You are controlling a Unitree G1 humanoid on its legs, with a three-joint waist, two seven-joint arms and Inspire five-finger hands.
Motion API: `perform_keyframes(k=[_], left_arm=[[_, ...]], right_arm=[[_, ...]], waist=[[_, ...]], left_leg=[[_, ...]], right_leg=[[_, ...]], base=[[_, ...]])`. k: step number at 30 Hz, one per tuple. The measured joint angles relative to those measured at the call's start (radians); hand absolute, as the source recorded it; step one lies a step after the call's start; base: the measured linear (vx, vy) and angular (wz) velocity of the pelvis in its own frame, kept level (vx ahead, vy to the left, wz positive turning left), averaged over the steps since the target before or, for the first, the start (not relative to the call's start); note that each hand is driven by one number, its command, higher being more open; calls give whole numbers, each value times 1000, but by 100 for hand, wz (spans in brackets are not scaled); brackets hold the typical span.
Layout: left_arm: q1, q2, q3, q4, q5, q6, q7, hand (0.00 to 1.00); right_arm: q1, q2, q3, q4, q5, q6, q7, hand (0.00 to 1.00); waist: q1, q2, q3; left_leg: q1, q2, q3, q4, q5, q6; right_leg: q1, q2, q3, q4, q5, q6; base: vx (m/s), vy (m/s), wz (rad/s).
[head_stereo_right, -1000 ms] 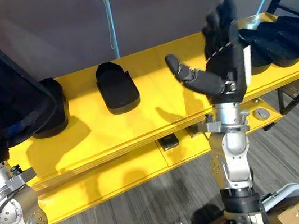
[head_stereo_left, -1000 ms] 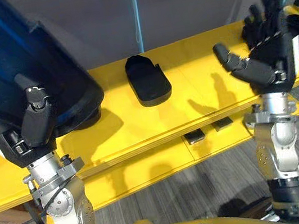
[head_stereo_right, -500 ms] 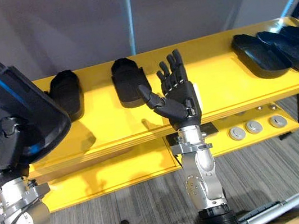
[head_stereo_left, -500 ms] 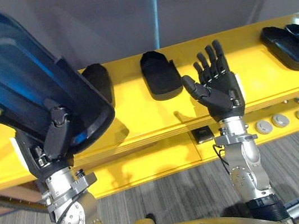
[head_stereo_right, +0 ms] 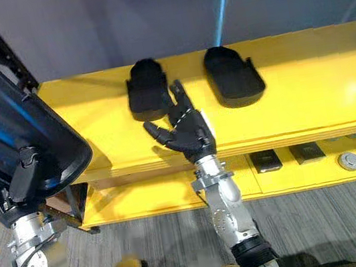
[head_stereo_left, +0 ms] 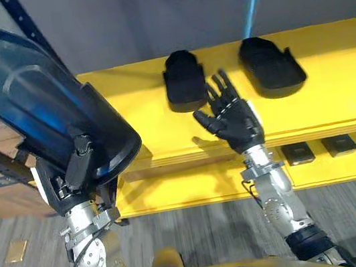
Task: Walk over and take three plastic housings, then place them on the shelf
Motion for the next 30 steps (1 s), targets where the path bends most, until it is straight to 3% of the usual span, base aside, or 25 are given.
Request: perform_keyframes(k=[1, 2, 3, 5, 7, 9, 12, 22, 30], left_arm=[[0, 12, 2, 5, 1, 3, -3, 0], [-3, 36, 8, 22, 13, 3, -12, 0], [-9, 58, 20, 31, 16, 3, -26, 0], [-31, 78, 22, 31, 13, 0, -49, 0], [-67, 79, 9, 30, 12, -4, -74, 0], [-102, 84, -39, 21, 11, -4, -104, 0], [-111, 86, -103, -5, 15, -2, -133, 0], [-102, 73, -139, -59, 74, -1, -129, 0], [-96, 82, -91, -29, 163, 156, -42, 0]], right_arm=[[-5, 7, 8, 9, -2, 0, -1, 100], [-10, 25, 19, 7, -3, 0, -2, 100], [-10, 39, 26, -5, -20, -1, -8, 100], [-6, 39, 26, -48, -59, -1, -26, 100], [-2, 37, 18, -100, -72, -4, -41, 100], [9, 36, -6, -136, -82, -5, -46, 100], [35, 31, -35, -158, -89, -6, -47, 100], [86, 23, -95, -231, -109, -5, -73, 100], [114, -4, -181, -282, -78, 18, -27, 100]], waist=[[8, -2, 0], [12, 6, 4], [4, -1, -1], [-6, -8, -5], [-20, -14, -8], [-40, -14, -12], [-51, -19, -15], [-76, -19, -15], [-96, -9, -9]], left_leg=[[6, 1, 15, -12, 1, 17], [16, -8, 33, -51, 17, 46], [31, -26, 32, -114, 50, 65], [53, -55, 28, -216, 104, 82], [73, -89, 26, -304, 155, 93], [98, -120, 24, -379, 199, 105], [96, -136, 28, -400, 222, 108], [154, -104, 62, -579, 316, 68], [164, -104, 67, -658, 372, 71]], right_leg=[[-6, -2, -2, -17, 46, -37], [-36, 3, -12, 49, -12, -53], [-49, 49, -1, 114, -109, -40], [-51, 134, 5, 138, -225, -24], [-40, 200, 6, 105, -286, -24], [-2, 258, 28, -6, -293, -30], [26, 275, 76, -92, -274, -17], [-1, 321, 113, -98, -276, -23], [-43, 327, 125, -84, -280, -27]], base=[[-30, 463, -23], [-16, 303, -11], [-2, 238, 0], [27, 181, 15], [4, 160, 12], [-9, 67, 9], [-1, 7, 2], [-47, -52, -8], [-2, 0, -1]])
